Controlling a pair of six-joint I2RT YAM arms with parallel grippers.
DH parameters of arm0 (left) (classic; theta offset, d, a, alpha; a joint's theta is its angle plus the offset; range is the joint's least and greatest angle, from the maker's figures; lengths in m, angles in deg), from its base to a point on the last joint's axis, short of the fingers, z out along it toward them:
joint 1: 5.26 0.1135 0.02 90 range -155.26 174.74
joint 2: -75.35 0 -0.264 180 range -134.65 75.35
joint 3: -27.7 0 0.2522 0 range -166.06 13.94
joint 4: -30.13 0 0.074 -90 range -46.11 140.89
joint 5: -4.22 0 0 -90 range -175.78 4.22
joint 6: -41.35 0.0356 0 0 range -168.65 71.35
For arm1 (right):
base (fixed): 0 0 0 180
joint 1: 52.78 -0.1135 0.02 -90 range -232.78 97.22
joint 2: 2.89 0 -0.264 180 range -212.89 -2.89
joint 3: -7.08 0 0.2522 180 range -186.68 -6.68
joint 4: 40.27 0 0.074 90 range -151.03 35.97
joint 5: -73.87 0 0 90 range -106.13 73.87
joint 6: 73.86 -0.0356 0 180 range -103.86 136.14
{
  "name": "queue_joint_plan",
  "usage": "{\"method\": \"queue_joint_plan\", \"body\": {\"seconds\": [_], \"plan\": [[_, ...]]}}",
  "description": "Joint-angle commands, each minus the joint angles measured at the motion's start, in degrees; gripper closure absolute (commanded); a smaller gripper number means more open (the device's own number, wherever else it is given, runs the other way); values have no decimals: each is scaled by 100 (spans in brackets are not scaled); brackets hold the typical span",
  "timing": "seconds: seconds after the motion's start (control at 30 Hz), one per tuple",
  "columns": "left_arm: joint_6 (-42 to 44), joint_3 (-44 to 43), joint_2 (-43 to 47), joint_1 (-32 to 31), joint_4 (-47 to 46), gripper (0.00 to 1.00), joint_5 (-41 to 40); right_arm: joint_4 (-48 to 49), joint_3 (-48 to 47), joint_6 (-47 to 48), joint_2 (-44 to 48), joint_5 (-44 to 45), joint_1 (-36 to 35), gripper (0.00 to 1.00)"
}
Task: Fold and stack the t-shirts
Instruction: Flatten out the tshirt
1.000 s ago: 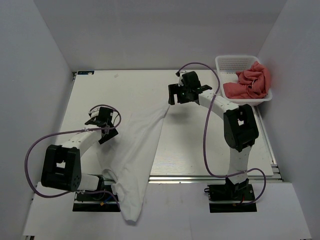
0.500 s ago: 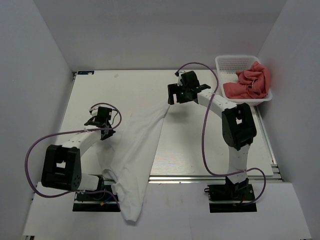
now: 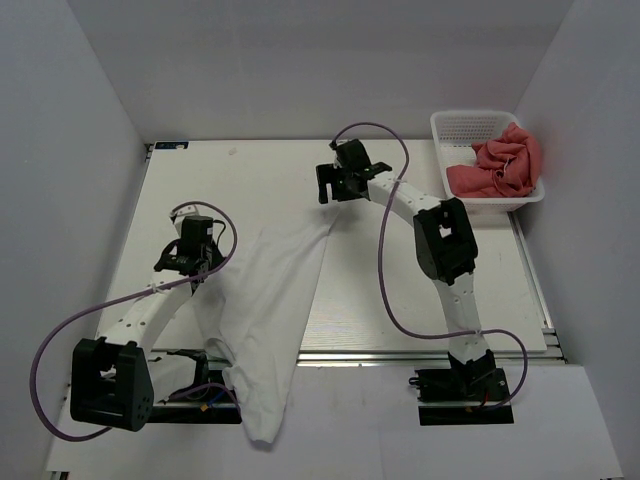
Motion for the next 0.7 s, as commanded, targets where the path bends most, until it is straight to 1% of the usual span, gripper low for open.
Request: {"method": "queue_joint_plan", "body": {"seconds": [0.0, 0.2, 0.3, 0.33, 0.37, 0.4, 0.43, 0.47, 0.53, 0.6, 0.67], "plan": [[147, 62, 134, 38, -94, 100, 227, -430, -560, -359, -340, 556, -68, 14], [209, 167, 239, 38, -147, 100, 280, -642, -826, -527, -763, 900, -147, 20], [209, 168, 301, 38, -200, 100, 333, -467, -773, -527, -886, 847, -173, 34], [261, 168, 353, 38, -200, 100, 333, -440, -773, -535, -904, 804, -156, 49], [262, 168, 354, 38, -200, 100, 333, -396, -764, -509, -930, 751, -173, 60], [262, 168, 354, 38, -200, 100, 333, -335, -764, -518, -939, 724, -182, 69], [262, 168, 354, 38, -200, 100, 333, -299, -747, -500, -939, 698, -173, 83], [262, 168, 406, 38, -200, 100, 333, -273, -738, -431, -904, 680, -173, 100], [262, 116, 406, 38, -200, 100, 333, -211, -651, -360, -721, 680, -182, 100], [262, -50, 406, 38, -200, 100, 333, 138, -405, -132, -387, 654, -173, 100], [262, -236, 459, -14, -200, 100, 228, 491, 60, 141, 209, 610, -164, 100]]}}
